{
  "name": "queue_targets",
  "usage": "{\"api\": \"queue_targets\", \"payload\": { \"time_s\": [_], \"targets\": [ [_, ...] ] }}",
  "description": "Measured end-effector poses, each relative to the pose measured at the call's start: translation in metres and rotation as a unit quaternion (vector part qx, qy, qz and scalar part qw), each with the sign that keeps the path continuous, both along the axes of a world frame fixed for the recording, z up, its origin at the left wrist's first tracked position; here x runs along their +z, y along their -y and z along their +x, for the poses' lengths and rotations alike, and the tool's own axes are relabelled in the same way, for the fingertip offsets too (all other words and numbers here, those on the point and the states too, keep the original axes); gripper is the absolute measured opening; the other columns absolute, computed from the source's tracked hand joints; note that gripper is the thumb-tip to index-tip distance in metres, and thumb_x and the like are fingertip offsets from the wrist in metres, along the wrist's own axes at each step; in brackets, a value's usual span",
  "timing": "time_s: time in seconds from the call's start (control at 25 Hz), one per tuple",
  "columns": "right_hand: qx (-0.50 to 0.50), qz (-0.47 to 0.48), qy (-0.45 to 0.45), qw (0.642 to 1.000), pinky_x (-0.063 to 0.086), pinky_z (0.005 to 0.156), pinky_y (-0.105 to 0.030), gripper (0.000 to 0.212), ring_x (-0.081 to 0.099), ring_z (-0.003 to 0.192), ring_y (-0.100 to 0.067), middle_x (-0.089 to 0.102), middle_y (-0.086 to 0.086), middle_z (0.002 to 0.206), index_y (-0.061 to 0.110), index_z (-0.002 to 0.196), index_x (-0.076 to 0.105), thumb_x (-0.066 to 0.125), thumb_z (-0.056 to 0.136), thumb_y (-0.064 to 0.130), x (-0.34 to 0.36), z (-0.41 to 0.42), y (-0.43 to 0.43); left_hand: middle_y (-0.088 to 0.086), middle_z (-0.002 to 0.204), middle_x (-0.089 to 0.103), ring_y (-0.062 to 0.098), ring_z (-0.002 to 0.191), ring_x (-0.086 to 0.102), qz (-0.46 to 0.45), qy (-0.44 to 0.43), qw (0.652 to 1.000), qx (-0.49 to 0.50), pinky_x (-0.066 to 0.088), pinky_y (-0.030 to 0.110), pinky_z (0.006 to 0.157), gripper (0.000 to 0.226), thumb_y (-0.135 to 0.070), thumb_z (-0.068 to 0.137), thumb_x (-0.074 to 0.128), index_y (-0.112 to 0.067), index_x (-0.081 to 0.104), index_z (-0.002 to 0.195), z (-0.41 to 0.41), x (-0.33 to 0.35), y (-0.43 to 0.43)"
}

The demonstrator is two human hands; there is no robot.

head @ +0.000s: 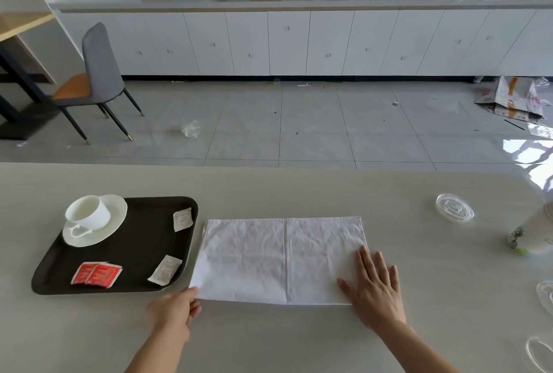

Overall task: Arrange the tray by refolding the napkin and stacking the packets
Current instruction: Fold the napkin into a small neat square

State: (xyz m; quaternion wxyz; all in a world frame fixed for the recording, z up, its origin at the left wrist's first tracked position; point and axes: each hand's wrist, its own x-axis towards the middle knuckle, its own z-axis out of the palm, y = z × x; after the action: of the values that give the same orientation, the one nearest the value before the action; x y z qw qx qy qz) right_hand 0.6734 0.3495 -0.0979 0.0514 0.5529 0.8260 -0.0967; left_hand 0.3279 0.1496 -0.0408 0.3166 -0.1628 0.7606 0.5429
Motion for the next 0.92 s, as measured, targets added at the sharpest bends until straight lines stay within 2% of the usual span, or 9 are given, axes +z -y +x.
{"api": "queue_targets", "payload": {
  "time_s": [0.12, 0.2, 0.36, 0.4, 0.48, 0.56, 0.64, 0.76, 0.92],
  "targets": [
    [-0.008, -0.012, -0.003, 1.0, -0.012, 0.121, -0.046, 0.089, -0.021, 0.149, -0.019, -0.02, 0.015, 0.162, 0.024, 0.157, -0.004, 0.007, 0.087, 0.078, 0.003, -0.002, -0.001, 0.009, 0.068, 0.067, 0.028, 0.059, 0.064, -0.029, -0.147, 0.987, -0.058, 0.059, 0.045, 0.067, 0.007, -0.005, 0.081, 0.067, -0.012, 0.066, 0.079, 0.016, 0.021, -0.013],
    [0.01, 0.034, -0.023, 0.999, -0.009, 0.121, -0.044, 0.082, -0.012, 0.151, -0.021, -0.004, 0.009, 0.166, 0.022, 0.156, 0.013, 0.021, 0.092, 0.072, 0.009, -0.011, 0.001, -0.004, 0.071, 0.069, 0.024, 0.067, 0.068, -0.043, -0.269, 0.954, -0.128, 0.058, 0.044, 0.07, 0.01, -0.013, 0.081, 0.064, -0.022, 0.068, 0.079, 0.03, 0.04, -0.025],
    [0.027, -0.004, -0.244, 0.969, 0.039, 0.106, -0.038, 0.039, 0.05, 0.13, -0.025, 0.062, 0.001, 0.135, 0.021, 0.122, 0.066, 0.056, 0.095, 0.047, 0.053, -0.072, 0.003, -0.008, 0.075, 0.071, 0.014, 0.072, 0.065, -0.071, -0.463, 0.85, -0.24, 0.043, 0.028, 0.061, 0.011, -0.012, 0.082, 0.069, -0.018, 0.071, 0.09, 0.058, 0.071, -0.049],
    [-0.022, -0.127, -0.323, 0.937, 0.048, 0.095, -0.038, 0.036, 0.062, 0.114, -0.027, 0.071, -0.004, 0.118, 0.016, 0.11, 0.071, 0.058, 0.094, 0.046, 0.074, -0.095, 0.0, -0.005, 0.078, 0.073, 0.015, 0.072, 0.067, -0.067, -0.494, 0.826, -0.265, 0.046, 0.029, 0.061, 0.012, -0.01, 0.081, 0.071, -0.017, 0.072, 0.091, 0.065, 0.077, -0.055],
    [-0.105, -0.369, -0.443, 0.81, 0.06, 0.076, -0.04, 0.051, 0.072, 0.09, -0.03, 0.076, -0.012, 0.095, 0.009, 0.1, 0.07, 0.059, 0.09, 0.058, 0.113, -0.137, -0.012, -0.002, 0.078, 0.074, 0.019, 0.068, 0.069, -0.054, -0.554, 0.768, -0.317, 0.051, 0.031, 0.055, 0.016, -0.005, 0.076, 0.075, -0.014, 0.072, 0.089, 0.079, 0.083, -0.067],
    [-0.128, -0.463, -0.472, 0.74, 0.062, 0.061, -0.035, 0.064, 0.075, 0.079, -0.029, 0.077, -0.011, 0.088, 0.008, 0.101, 0.069, 0.065, 0.08, 0.068, 0.14, -0.165, -0.03, -0.001, 0.074, 0.073, 0.021, 0.058, 0.067, -0.036, -0.617, 0.7, -0.358, 0.048, 0.029, 0.046, 0.021, -0.001, 0.068, 0.079, -0.012, 0.072, 0.085, 0.094, 0.085, -0.08],
    [-0.131, -0.442, -0.469, 0.753, 0.061, 0.057, -0.033, 0.053, 0.074, 0.068, -0.024, 0.075, -0.011, 0.083, 0.008, 0.095, 0.071, 0.077, 0.076, 0.057, 0.156, -0.177, -0.043, -0.003, 0.068, 0.07, 0.02, 0.05, 0.062, -0.017, -0.659, 0.646, -0.384, 0.045, 0.027, 0.039, 0.022, -0.002, 0.065, 0.08, -0.013, 0.071, 0.081, 0.109, 0.085, -0.093],
    [-0.164, -0.333, -0.463, 0.805, 0.062, 0.06, -0.034, 0.009, 0.069, 0.058, -0.018, 0.073, -0.012, 0.079, 0.005, 0.086, 0.071, 0.074, 0.079, 0.008, 0.154, -0.167, -0.062, -0.005, 0.066, 0.068, 0.018, 0.047, 0.058, 0.01, -0.697, 0.593, -0.402, 0.042, 0.026, 0.035, 0.012, -0.008, 0.07, 0.074, -0.016, 0.07, 0.078, 0.128, 0.08, -0.111],
    [-0.189, -0.283, -0.486, 0.805, 0.06, 0.058, -0.028, 0.011, 0.067, 0.061, -0.015, 0.074, -0.012, 0.078, 0.012, 0.083, 0.074, 0.07, 0.079, 0.002, 0.136, -0.119, -0.079, -0.007, 0.069, 0.068, 0.014, 0.054, 0.061, 0.056, -0.687, 0.562, -0.457, 0.042, 0.024, 0.039, 0.007, -0.015, 0.079, 0.064, -0.017, 0.07, 0.082, 0.157, 0.067, -0.127]
  ]
}}
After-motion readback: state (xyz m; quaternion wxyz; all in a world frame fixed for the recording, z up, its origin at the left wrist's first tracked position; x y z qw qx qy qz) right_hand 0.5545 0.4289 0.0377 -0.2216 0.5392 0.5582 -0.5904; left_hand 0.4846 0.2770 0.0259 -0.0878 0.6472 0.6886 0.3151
